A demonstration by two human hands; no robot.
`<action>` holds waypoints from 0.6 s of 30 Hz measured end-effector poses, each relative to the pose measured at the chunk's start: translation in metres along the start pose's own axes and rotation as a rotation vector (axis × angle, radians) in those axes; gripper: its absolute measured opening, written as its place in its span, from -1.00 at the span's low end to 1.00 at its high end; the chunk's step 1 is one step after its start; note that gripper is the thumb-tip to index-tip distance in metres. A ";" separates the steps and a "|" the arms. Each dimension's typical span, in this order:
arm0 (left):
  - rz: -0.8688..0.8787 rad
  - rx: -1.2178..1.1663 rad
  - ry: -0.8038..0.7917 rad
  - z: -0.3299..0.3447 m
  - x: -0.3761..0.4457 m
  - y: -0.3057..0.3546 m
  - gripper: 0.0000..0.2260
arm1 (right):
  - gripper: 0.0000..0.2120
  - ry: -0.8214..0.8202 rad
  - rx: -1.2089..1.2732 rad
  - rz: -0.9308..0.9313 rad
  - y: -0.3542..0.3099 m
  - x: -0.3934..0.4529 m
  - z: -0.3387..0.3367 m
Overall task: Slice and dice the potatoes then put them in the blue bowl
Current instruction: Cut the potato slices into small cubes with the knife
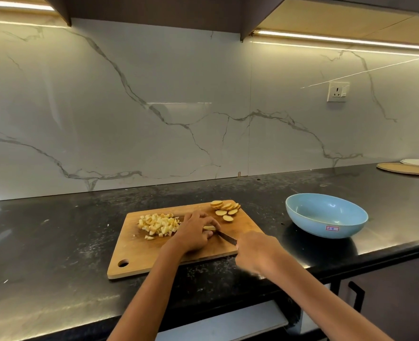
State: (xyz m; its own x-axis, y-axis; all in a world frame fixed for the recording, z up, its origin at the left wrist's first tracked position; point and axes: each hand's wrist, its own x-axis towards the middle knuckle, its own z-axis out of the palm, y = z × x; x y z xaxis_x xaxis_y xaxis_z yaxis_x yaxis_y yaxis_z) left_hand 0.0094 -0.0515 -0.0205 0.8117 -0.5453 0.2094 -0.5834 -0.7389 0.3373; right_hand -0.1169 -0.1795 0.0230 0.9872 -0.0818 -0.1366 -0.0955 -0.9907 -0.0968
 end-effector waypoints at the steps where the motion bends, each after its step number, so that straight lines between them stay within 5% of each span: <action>1: 0.004 -0.010 -0.002 0.000 0.000 0.001 -0.77 | -0.72 -0.015 -0.012 -0.003 0.004 -0.005 -0.003; 10: -0.074 -0.212 0.127 -0.004 -0.005 -0.010 -0.47 | -0.73 0.121 0.030 0.034 0.006 -0.003 -0.019; 18: -0.094 -0.279 0.181 -0.003 -0.004 -0.010 -0.51 | -0.73 0.122 0.157 0.019 -0.013 0.015 -0.003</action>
State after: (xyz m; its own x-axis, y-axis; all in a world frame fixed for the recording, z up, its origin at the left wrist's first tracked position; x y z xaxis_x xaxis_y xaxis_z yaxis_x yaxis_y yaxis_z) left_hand 0.0125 -0.0404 -0.0216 0.8681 -0.3820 0.3169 -0.4956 -0.6324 0.5954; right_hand -0.1001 -0.1685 0.0247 0.9923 -0.1224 -0.0201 -0.1236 -0.9606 -0.2491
